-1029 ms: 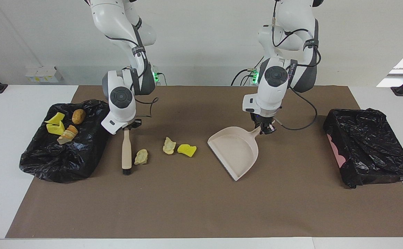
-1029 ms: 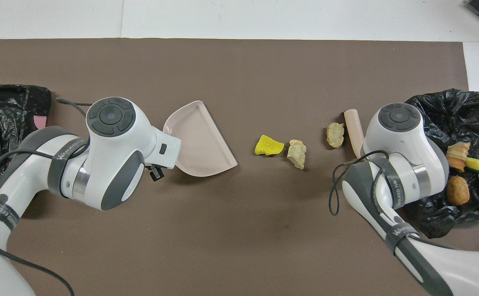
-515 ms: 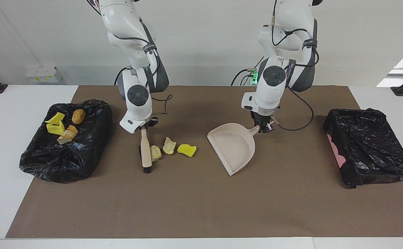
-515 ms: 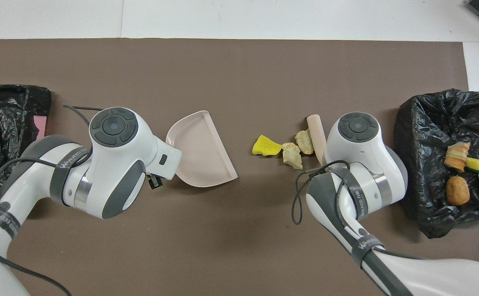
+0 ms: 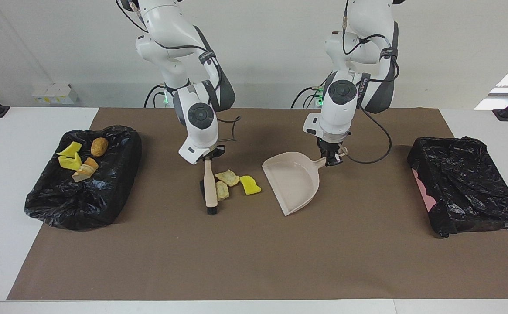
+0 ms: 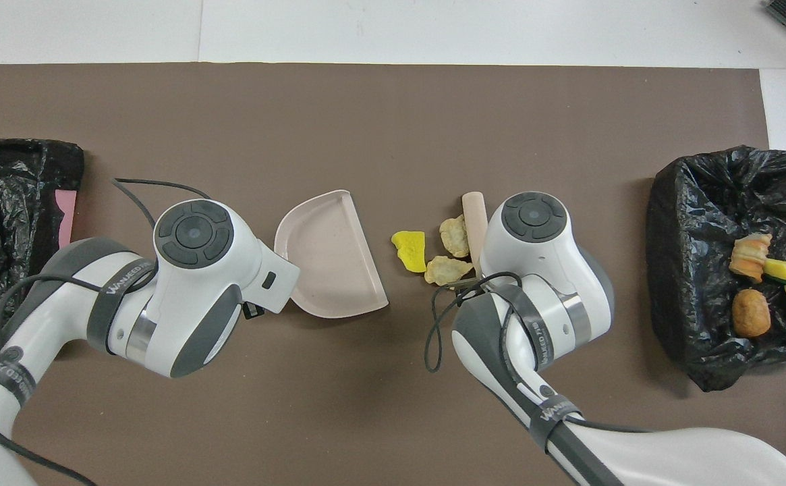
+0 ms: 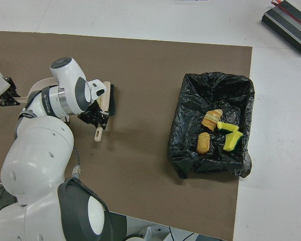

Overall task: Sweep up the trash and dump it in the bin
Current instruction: 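Brush the yellow and beige pieces into the left gripper's dustpan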

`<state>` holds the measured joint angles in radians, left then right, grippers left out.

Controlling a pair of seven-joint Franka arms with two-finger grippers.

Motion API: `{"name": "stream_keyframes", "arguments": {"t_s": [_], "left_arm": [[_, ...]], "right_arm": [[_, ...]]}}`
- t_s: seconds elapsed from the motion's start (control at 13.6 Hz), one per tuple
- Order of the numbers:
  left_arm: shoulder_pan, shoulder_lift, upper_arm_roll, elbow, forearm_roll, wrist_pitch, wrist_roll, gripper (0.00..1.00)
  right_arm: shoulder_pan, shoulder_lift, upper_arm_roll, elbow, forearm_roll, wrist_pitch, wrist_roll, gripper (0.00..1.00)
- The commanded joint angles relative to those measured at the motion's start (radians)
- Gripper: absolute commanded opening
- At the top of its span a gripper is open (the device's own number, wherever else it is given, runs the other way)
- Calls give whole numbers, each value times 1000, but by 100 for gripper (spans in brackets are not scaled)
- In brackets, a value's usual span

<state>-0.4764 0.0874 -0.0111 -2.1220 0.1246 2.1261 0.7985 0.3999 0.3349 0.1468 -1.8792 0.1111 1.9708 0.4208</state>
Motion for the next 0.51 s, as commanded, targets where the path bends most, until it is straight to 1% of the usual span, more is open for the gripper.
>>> {"name": "stream_keyframes", "arguments": {"t_s": [0.0,0.07,0.29,0.44], "left_arm": [[-34,-44,10,-70,20,32,11,0],[-34,-46,10,-76,20,34,10,0],[-22,-49,10,-76,20,38,13,0],[-19,-48,10,-75,20,40,16,0]], "right_arm": [[20,75,5,97,77,2,3,0],[28,82,13,119,108,2,-14,0],[28,84,22,127,243,7,-82,0],[16,82,22,127,248,-3,-86,0]]}}
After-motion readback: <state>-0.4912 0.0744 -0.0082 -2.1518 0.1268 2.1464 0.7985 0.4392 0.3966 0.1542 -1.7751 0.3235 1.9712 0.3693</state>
